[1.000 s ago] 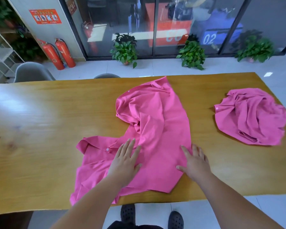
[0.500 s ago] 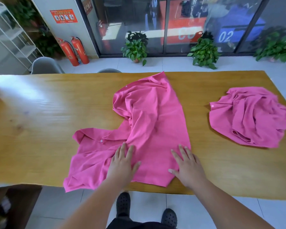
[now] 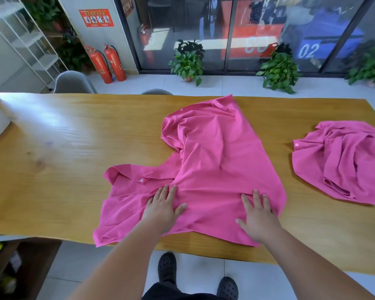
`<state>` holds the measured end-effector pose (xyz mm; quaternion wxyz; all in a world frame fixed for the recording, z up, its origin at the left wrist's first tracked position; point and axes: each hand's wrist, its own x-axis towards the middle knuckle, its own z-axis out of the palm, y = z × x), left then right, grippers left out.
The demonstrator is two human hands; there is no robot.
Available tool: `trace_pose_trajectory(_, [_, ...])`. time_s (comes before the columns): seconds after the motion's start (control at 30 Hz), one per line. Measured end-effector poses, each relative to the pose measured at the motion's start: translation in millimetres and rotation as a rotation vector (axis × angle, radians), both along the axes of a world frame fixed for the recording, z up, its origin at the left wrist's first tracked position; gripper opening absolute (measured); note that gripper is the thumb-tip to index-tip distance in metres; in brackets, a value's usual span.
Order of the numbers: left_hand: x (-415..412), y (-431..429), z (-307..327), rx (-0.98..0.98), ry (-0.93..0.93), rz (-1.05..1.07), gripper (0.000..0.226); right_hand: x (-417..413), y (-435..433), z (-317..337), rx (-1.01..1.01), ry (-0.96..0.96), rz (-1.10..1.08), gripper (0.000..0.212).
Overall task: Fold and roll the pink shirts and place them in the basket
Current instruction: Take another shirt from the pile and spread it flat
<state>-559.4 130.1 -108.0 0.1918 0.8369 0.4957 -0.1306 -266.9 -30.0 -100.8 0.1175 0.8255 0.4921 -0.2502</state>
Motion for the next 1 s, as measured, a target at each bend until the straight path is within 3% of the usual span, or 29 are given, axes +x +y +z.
trace_pose_trajectory(0.3, [-99.6,123.4,5.7,-0.016,0.108,0.238,0.103,4.2,33.7,-9.0,-0.133,-0.007,-0.152,0.108])
trace_pose_trajectory(0.63, [-155.8,243.6,2.2,0.018,0.196,0.079,0.128,-30.1,70.9,-19.4,-0.078,-0.017,-0.184,0.103])
trace_pose_trajectory(0.7, [-155.9,254.7,0.0,0.123,0.183,0.082,0.124,-47.1,73.7,-15.2,-0.030,-0.016,-0.146,0.101])
trace_pose_trajectory(0.83, [-129.8,237.9,-3.2,0.432,0.024,0.046,0.087,-58.2,68.0,-11.2,0.132,0.065,-0.076,0.095])
trace_pose_trajectory(0.9, [-105.9,209.9,-4.0,0.491,-0.069,-0.018,0.081,-53.4,60.4,-10.7,0.260,0.053,-0.167,0.082])
trace_pose_trajectory(1.0, [-63.1,147.8,-4.4,0.426,-0.190,-0.202,0.079,-39.8,47.1,-9.2,0.394,-0.016,-0.451,0.075])
